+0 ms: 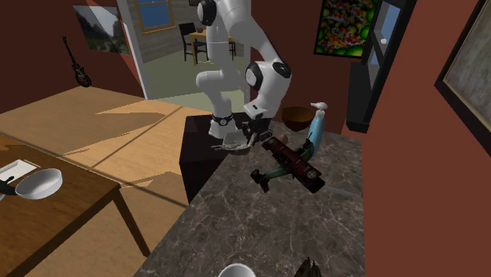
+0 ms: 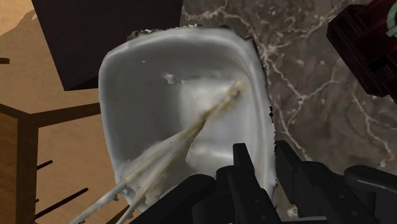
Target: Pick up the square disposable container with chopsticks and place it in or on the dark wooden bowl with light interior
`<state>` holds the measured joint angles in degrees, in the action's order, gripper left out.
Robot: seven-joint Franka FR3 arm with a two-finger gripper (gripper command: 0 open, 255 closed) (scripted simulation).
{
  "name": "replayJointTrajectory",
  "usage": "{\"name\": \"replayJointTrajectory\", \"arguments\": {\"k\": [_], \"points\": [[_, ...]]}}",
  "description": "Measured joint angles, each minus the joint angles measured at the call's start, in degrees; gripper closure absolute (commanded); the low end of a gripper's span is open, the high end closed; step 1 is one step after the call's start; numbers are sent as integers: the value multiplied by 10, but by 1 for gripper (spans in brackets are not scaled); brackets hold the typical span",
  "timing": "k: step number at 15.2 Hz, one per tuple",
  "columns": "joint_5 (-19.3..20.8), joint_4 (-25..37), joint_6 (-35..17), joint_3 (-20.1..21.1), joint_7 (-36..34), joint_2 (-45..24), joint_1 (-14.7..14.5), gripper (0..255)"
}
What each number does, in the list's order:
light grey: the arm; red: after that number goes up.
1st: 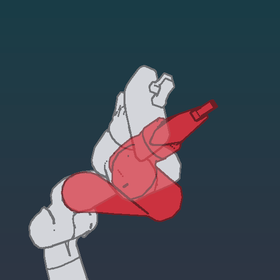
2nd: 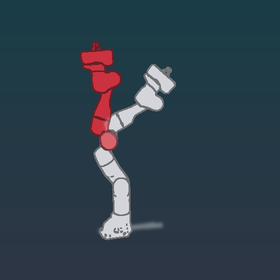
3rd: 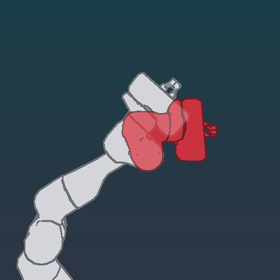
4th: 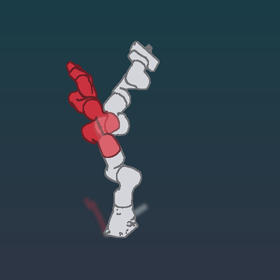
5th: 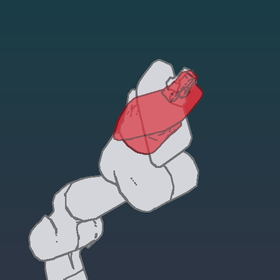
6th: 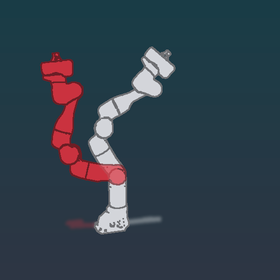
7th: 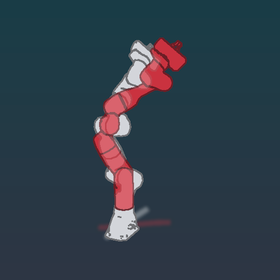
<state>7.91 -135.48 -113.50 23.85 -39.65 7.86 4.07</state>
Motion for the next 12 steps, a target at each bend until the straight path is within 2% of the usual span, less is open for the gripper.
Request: {"name": "replayJointTrajectory", "arguments": {"k": [12], "points": [[-19, 50, 91, -8, 30, 47, -2, 255]]}}
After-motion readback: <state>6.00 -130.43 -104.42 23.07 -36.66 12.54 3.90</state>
